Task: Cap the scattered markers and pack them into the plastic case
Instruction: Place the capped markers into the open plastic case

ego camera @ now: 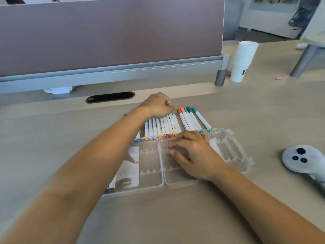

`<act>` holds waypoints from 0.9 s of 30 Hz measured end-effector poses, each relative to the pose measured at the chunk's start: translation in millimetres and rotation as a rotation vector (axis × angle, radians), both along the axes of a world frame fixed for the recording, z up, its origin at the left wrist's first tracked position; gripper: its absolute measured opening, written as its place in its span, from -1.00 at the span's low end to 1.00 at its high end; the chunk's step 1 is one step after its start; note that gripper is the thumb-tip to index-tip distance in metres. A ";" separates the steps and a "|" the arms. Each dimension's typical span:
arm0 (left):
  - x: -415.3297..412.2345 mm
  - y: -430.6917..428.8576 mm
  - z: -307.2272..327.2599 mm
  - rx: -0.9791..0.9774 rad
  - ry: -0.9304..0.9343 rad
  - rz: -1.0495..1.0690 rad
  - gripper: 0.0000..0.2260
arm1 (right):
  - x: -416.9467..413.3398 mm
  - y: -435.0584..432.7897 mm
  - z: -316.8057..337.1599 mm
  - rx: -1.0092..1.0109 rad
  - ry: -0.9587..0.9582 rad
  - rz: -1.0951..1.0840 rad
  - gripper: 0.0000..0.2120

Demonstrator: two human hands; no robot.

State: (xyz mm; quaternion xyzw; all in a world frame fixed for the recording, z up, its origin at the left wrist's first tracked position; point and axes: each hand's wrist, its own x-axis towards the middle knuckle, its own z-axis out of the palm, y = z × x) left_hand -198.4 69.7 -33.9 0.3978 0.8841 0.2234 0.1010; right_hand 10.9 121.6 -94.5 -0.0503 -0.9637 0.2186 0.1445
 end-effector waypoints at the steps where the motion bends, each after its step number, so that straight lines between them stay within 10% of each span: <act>1: -0.9 6.1 -0.8 -0.023 0.019 -0.008 -0.80 | 0.2 0.1 -0.2 0.002 0.002 -0.005 -0.68; 27: -62.8 -75.8 -13.4 -0.223 -0.030 0.097 -0.71 | 1.1 1.1 -3.1 0.070 -0.056 0.059 -0.67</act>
